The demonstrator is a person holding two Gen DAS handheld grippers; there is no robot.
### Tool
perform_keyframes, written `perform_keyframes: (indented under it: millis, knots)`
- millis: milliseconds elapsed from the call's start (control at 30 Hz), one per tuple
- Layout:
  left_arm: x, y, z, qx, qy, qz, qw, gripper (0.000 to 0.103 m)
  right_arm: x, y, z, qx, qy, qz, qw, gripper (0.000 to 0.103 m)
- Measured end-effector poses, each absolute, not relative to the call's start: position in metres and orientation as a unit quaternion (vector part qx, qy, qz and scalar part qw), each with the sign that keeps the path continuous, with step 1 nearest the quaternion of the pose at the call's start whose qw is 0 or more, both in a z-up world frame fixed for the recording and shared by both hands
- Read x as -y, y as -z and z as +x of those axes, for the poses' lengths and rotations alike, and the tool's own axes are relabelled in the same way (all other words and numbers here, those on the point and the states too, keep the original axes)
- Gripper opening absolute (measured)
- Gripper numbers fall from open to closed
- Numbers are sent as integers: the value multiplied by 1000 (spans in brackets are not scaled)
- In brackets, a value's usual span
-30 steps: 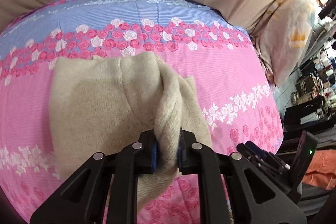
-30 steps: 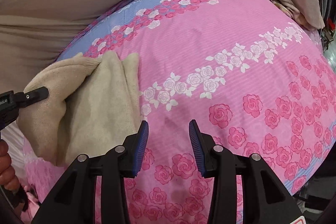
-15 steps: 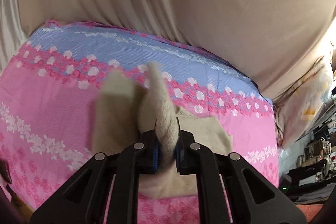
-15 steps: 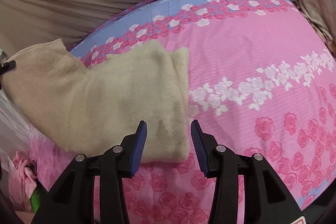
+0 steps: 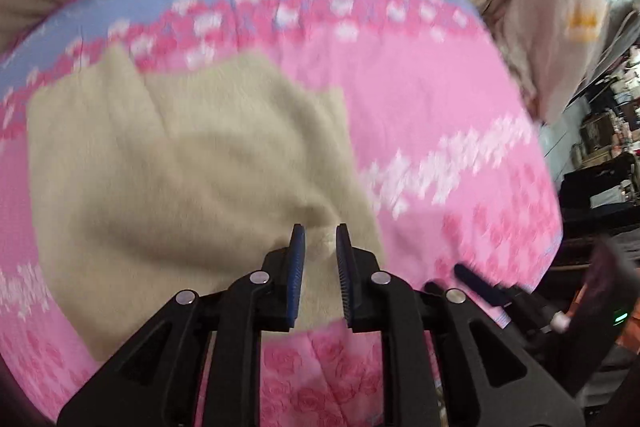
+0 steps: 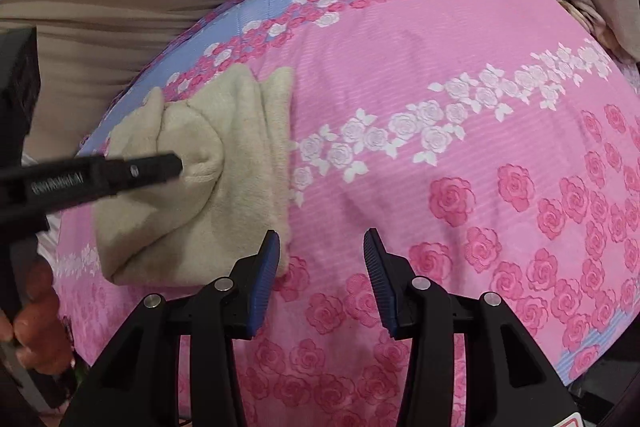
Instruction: Fold small clothes
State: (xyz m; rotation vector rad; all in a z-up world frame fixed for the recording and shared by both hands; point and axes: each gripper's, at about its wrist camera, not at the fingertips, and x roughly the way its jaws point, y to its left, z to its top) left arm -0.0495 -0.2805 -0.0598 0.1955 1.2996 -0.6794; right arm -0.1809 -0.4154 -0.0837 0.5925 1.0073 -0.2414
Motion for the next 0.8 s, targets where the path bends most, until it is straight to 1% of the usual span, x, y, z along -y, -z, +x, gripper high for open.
perform_keyframes:
  millis: [67, 100, 133, 167, 200, 233, 267, 333, 467, 500, 533, 600, 633, 667, 700, 733, 800]
  knots:
    - [270, 59, -57, -594, 321, 71, 734, 28, 421, 80, -187, -469, 115, 286, 828, 48]
    - [261, 53, -61, -591, 321, 71, 737, 46, 421, 77, -186, -466, 112, 288, 829, 49]
    - [248, 44, -64, -580, 318, 71, 747, 59, 421, 74, -181, -464, 106, 289, 831, 51]
    - [236, 35, -66, -568, 317, 66, 757, 61, 419, 71, -174, -461, 92, 294, 832, 56]
    - [221, 24, -66, -553, 315, 59, 769, 62, 417, 68, -165, -458, 76, 300, 833, 57]
    - [212, 17, -64, -547, 310, 56, 776, 63, 412, 65, -152, -456, 57, 304, 835, 60]
    - [195, 9, -61, -540, 298, 52, 785, 65, 407, 62, -140, -455, 41, 306, 835, 65]
    - [171, 0, -52, -534, 279, 38, 798, 68, 393, 61, -107, -461, 1, 305, 834, 71]
    - [111, -10, -38, -528, 225, -6, 819, 68, 368, 71, -42, -495, -46, 285, 820, 73]
    - [101, -10, -37, -529, 216, -15, 821, 68, 362, 75, -25, -508, -59, 278, 813, 75]
    - [87, -10, -35, -528, 208, -25, 823, 68, 357, 80, -14, -517, -70, 276, 807, 81]
    - [70, -10, -36, -526, 192, -33, 828, 68, 351, 91, 3, -537, -78, 274, 794, 82]
    - [60, -9, -35, -528, 184, -41, 828, 68, 348, 95, 8, -544, -81, 277, 788, 81]
    - [54, -7, -34, -531, 175, -47, 828, 68, 346, 95, 10, -544, -88, 282, 785, 60]
    - [51, -5, -35, -533, 171, -52, 827, 68, 342, 92, 12, -541, -115, 294, 780, 34]
    - [45, -4, -34, -534, 168, -59, 826, 68, 337, 87, 12, -539, -139, 311, 771, 11]
    - [38, -4, -33, -534, 159, -68, 827, 68, 326, 65, 6, -522, -146, 303, 784, 10]
